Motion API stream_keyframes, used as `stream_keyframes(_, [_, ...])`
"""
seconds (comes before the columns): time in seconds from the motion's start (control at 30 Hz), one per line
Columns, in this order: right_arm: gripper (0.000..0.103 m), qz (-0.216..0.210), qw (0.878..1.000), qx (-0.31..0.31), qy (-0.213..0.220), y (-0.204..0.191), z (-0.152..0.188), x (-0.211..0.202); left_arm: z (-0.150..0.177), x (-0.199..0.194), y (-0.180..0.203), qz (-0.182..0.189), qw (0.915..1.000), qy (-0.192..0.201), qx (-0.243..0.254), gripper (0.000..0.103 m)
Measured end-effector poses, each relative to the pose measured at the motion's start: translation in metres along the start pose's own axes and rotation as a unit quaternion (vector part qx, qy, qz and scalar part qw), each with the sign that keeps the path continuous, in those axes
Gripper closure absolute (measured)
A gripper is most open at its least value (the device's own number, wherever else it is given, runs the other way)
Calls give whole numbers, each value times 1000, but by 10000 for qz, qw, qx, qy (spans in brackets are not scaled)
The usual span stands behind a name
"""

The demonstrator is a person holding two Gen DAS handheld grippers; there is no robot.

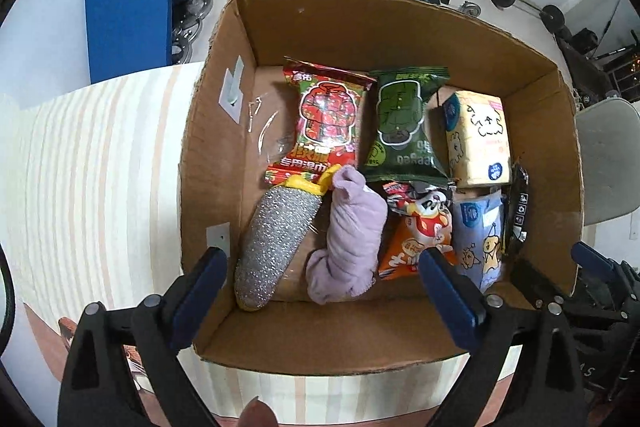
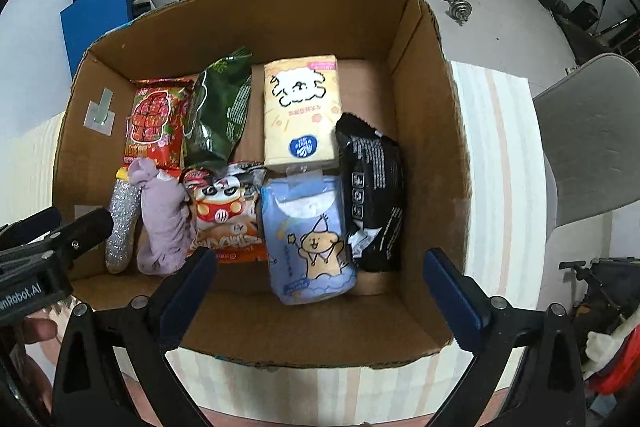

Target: Organize soft objects

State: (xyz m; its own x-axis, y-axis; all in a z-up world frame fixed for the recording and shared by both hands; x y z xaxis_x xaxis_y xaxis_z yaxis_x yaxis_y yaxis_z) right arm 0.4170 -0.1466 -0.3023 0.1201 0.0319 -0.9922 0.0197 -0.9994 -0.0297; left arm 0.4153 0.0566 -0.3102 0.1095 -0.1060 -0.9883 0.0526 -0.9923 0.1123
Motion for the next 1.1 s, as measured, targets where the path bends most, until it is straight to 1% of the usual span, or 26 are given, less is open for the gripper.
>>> stream_keyframes(0.13, [0, 0, 10000, 30, 5, 0, 5, -2, 1, 1, 5, -74, 9999, 67, 60, 5])
stream_keyframes(0.23, [0, -7, 10000, 57, 36, 1, 8, -7, 3, -8, 8, -72, 9999, 131, 61, 5])
stream_keyframes(0.33, [0, -22, 9999, 89, 123, 2, 9, -16, 8, -21, 11, -108, 9995, 287, 82, 5])
stream_keyframes(0.47, [0, -31, 9993, 121, 364, 6, 13, -40, 18, -48, 14, -261, 9981, 554, 78, 5])
stream_keyframes(0.53, [0, -42, 9986, 129, 516, 8, 17, -56, 25, -61, 14, -273, 9971, 713, 46, 5])
stream_keyframes(0.6, [0, -23, 9975, 122, 697, 10, 23, -74, 36, -80, 16, -203, 9959, 880, 24, 5])
stream_keyframes(0.73, [0, -67, 9948, 63, 1016, 10, 41, -113, 58, -116, 20, -234, 9924, 1208, 52, 5])
stream_keyframes(0.8, [0, -80, 9928, 15, 1198, 10, 54, -132, 71, -135, 22, -371, 9897, 1381, 92, 5])
stream_keyframes(0.87, [0, -137, 9906, 16, 1358, 10, 69, -152, 83, -152, 25, -375, 9871, 1553, 131, 5])
stream_keyframes(0.97, [0, -152, 9871, -43, 1591, 11, 91, -179, 102, -175, 27, -415, 9843, 1708, 184, 5])
stream_keyframes(1.1, [0, -242, 9837, -92, 1778, 12, 118, -209, 127, -200, 28, -409, 9812, 1884, 136, 5])
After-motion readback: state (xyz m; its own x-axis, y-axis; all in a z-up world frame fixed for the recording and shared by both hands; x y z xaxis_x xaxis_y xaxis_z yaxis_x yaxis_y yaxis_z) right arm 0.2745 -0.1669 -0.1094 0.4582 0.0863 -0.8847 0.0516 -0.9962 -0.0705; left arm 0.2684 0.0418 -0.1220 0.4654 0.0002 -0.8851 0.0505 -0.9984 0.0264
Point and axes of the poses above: each gripper's, at about its wrist camera, not at the fingertips, and x roughly the way its jaws point, y to its right, z to its underside, the point moved 3 cm from there along x, roughly the way its jaws point, and after that the axes turned 1 degree about x, right-handed, at the moved point
